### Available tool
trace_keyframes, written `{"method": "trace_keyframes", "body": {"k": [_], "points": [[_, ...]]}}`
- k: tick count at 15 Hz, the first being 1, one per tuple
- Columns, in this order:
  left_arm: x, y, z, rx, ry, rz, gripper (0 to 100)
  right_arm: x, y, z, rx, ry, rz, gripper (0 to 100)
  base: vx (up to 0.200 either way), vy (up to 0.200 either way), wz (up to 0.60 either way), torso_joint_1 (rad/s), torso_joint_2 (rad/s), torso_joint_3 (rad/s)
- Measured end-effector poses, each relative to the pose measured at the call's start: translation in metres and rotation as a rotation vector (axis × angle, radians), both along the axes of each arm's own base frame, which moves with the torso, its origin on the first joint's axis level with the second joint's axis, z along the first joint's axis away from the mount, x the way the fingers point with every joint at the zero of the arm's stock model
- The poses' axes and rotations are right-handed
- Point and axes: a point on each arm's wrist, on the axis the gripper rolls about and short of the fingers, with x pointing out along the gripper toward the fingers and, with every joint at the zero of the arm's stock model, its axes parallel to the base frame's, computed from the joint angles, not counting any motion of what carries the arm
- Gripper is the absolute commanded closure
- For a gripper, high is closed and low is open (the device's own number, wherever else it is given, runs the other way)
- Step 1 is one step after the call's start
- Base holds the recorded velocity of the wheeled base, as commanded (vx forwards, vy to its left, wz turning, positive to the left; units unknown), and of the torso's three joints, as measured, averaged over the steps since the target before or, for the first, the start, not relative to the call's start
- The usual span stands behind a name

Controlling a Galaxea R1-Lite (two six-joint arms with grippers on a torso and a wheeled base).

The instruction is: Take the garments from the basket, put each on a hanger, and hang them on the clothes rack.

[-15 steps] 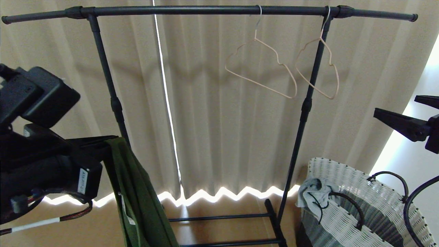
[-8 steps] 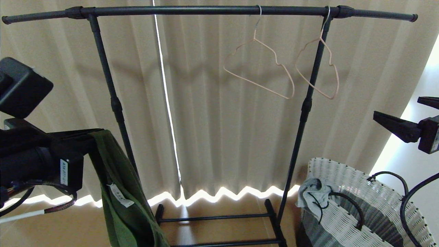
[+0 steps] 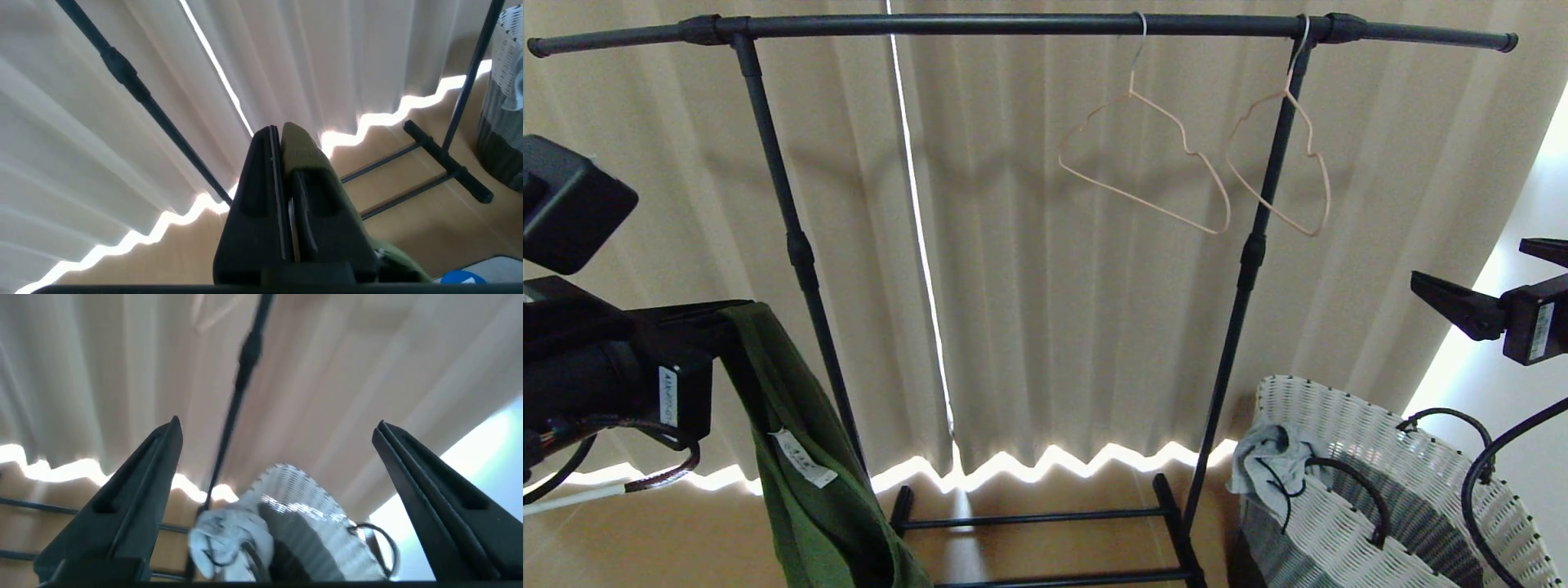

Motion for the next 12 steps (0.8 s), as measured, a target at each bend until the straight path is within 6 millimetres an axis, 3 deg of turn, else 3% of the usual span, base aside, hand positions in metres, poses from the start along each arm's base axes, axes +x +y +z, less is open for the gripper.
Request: {"method": "trace_keyframes", "body": {"k": [7,12], "points": [[0.001,0.0003,0.0002,0.006,-0.002,0.003,100,-0.0003,-0.0021,-0.0046,-0.037,0.015,-0.073,0,0.0,0.0,0.0,0.009,-0.01,-0.015],[0.0003,0.0012,-0.0001,0.008,-0.003,0.006,100,-0.0055,-0.0017,-0.0007,-0.023,-0.006,-0.063,0,0.0,0.0,0.0,0.138,-0.42,-0.226]]}}
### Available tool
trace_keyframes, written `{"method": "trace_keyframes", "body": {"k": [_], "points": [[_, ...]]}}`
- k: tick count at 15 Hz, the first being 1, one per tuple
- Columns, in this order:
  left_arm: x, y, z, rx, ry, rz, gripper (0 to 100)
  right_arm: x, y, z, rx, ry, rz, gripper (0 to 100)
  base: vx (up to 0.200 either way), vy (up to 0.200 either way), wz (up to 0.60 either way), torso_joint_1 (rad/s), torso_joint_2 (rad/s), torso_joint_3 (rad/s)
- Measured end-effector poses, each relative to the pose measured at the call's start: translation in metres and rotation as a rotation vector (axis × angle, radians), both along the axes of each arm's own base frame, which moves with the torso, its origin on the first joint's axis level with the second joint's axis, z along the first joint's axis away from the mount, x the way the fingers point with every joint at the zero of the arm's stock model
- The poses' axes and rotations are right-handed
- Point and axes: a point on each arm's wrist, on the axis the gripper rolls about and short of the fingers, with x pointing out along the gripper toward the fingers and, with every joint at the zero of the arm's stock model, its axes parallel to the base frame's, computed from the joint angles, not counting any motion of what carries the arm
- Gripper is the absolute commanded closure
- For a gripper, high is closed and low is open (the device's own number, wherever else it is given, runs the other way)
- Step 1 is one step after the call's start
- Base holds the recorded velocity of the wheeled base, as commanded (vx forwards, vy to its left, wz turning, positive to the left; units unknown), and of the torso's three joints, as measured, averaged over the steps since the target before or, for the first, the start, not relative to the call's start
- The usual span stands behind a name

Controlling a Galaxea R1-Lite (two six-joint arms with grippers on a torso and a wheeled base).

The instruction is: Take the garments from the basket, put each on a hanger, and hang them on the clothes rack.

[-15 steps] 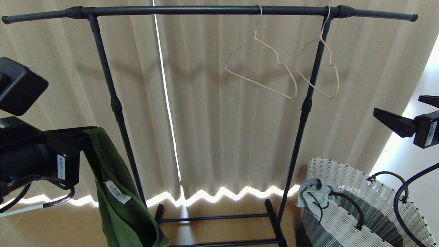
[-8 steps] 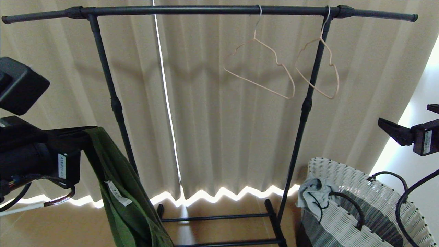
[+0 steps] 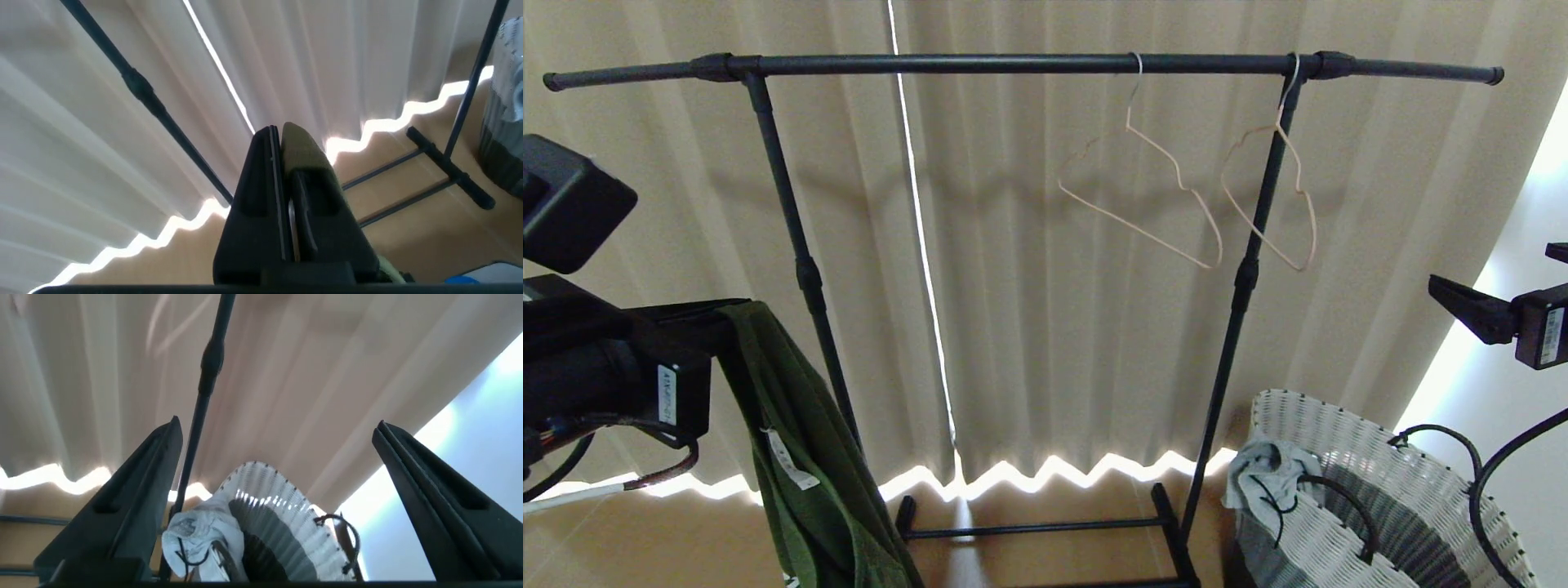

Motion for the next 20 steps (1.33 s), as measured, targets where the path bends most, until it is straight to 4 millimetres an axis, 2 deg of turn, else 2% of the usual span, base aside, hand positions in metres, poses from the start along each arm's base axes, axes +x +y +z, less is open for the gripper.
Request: {"method": "trace_keyframes", "body": {"k": [2,9,14,17,20], "points": [[0.0,0.0,-0.001,0.002,0.002,0.001,100,-0.001,0.0,0.0,0.005,-0.002,0.0,0,0.0,0.0,0.0,0.115,-0.48,-0.246],[0.002,-0.001,-0.005,-0.008,-0.024,-0.003,100,-0.001,0.0,0.0,0.006,-0.003,0.004,0,0.0,0.0,0.0,0.272,-0.48,-0.253],[0.002,-0.002,-0.008,0.052,-0.085,-0.024,100,0.001,0.003,0.0,0.017,0.005,0.084,0,0.0,0.0,0.0,0.058,-0.12,-0.058],[0.003,-0.003,-0.01,0.053,-0.097,-0.028,100,0.011,0.014,0.003,0.088,0.018,0.127,0,0.0,0.0,0.0,0.0,0.0,0.0],[0.007,-0.004,-0.011,0.056,-0.087,-0.027,100,0.034,0.023,0.0,0.167,0.099,0.099,0,0.0,0.0,0.0,0.0,0.0,0.0]]}}
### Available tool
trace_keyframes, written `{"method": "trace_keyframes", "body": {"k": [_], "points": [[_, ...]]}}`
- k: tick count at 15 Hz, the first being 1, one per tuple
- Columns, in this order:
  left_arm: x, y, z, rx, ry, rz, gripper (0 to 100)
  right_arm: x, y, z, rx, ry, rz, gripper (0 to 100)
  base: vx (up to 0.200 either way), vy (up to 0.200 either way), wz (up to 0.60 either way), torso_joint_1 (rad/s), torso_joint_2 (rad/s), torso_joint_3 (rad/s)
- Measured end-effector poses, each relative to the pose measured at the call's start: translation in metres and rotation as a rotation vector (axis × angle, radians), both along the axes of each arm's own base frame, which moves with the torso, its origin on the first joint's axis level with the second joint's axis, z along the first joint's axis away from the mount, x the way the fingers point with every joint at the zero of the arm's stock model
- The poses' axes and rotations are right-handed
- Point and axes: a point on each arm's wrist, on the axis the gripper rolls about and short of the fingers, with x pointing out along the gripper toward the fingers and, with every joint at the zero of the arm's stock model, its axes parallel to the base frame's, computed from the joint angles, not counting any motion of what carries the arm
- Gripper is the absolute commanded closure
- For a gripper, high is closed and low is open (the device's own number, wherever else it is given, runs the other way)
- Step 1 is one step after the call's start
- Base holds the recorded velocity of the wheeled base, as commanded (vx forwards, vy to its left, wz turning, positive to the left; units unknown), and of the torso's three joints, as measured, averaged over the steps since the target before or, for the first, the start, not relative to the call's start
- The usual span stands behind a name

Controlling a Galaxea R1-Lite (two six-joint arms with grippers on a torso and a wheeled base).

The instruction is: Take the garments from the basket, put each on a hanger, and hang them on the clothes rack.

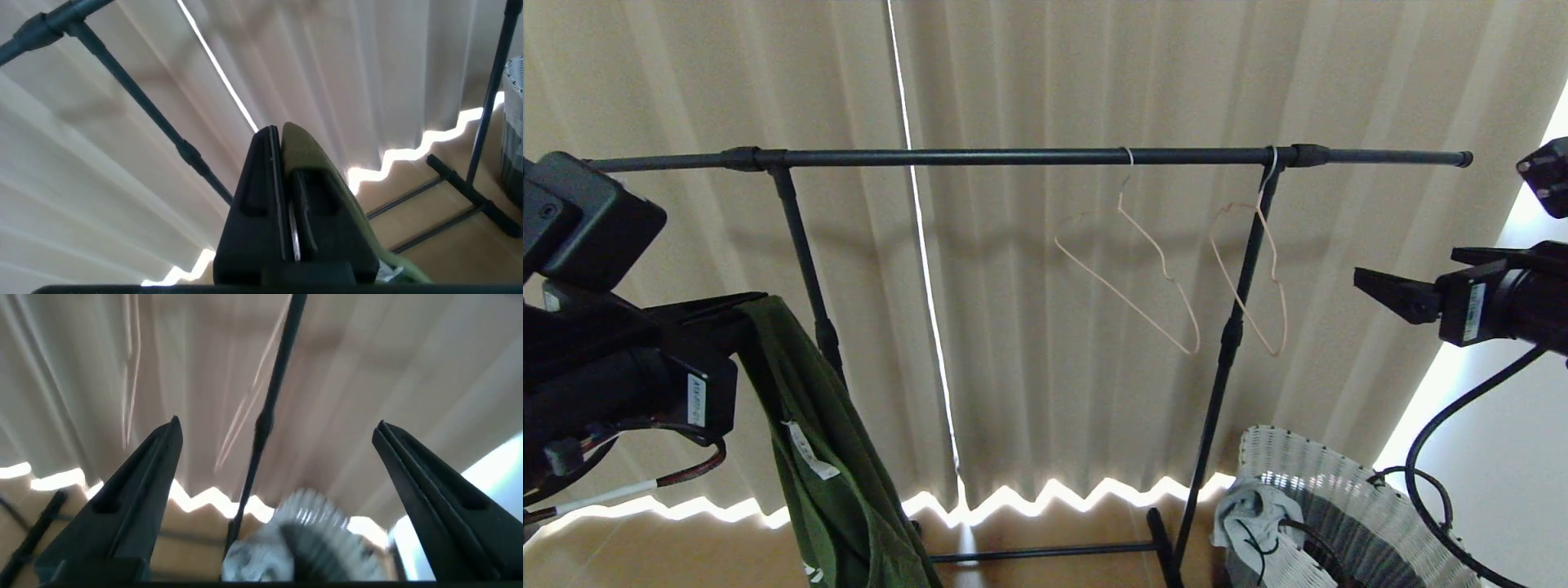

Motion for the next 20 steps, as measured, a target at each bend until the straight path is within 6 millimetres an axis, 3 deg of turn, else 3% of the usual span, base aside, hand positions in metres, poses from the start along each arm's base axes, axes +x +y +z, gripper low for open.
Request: {"method": "trace_keyframes", "body": {"k": [4,8,13,20], "points": [[0.001,-0.001,-0.001,-0.004,0.006,0.002,100,0.024,0.004,-0.003,0.035,0.065,-0.094,0,0.2,0.0,0.0,-0.007,0.0,0.004],[0.002,-0.001,-0.002,0.002,0.01,-0.001,100,0.035,0.005,-0.011,0.027,0.097,-0.104,0,0.2,0.0,0.0,0.012,0.0,-0.001],[0.001,-0.001,-0.008,0.014,0.014,-0.003,100,0.049,0.007,-0.022,0.02,0.17,-0.114,0,0.0,0.0,0.0,0.0,0.0,0.0],[0.001,-0.001,-0.013,0.02,0.024,-0.002,100,0.08,0.023,-0.025,0.146,0.271,-0.181,0,0.0,0.0,0.0,0.0,0.0,0.0]]}}
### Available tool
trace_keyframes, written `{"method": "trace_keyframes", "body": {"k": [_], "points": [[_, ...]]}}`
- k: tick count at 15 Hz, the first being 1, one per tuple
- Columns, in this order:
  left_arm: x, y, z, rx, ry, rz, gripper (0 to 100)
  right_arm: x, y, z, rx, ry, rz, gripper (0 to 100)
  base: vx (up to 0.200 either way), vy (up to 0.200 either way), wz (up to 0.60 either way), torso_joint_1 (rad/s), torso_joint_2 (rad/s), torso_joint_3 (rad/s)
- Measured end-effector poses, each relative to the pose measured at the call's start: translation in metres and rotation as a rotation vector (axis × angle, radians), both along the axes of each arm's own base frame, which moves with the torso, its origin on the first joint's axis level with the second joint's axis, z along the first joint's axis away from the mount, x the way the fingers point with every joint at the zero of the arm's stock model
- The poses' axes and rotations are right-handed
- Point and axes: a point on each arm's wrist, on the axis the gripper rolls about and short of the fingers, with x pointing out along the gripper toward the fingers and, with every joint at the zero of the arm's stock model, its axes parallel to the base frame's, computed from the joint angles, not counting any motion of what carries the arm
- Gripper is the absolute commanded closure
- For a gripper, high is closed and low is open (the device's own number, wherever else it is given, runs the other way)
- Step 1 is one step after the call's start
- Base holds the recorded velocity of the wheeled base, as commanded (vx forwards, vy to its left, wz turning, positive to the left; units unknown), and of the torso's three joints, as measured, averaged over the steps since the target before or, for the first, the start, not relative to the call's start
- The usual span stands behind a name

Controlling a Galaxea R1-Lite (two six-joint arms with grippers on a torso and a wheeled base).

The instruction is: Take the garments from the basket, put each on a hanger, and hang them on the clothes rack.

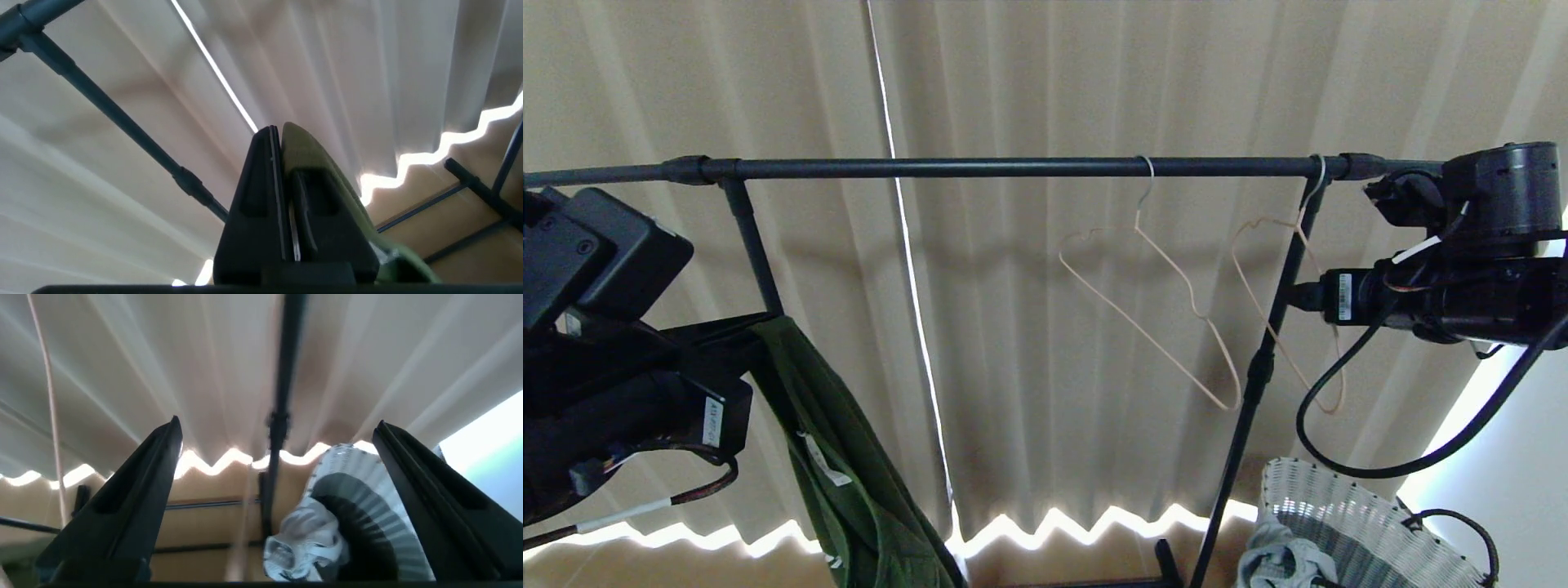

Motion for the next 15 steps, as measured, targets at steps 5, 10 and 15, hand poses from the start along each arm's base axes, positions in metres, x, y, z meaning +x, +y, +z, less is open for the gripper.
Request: {"method": "trace_keyframes", "body": {"k": [5,10,15], "points": [[-0.001,0.0,0.0,0.002,-0.002,-0.003,100,0.011,0.004,-0.012,0.015,0.036,-0.01,0,0.0,0.0,0.0,0.0,0.0,0.0],[-0.001,0.0,0.001,0.001,-0.004,-0.004,100,0.013,0.004,-0.016,0.01,0.052,-0.009,100,0.0,0.0,0.0,0.0,0.0,0.0],[-0.002,0.0,0.001,0.0,-0.006,-0.004,100,0.011,0.004,-0.016,0.007,0.055,-0.009,100,0.0,0.0,0.0,0.0,0.0,0.0]]}}
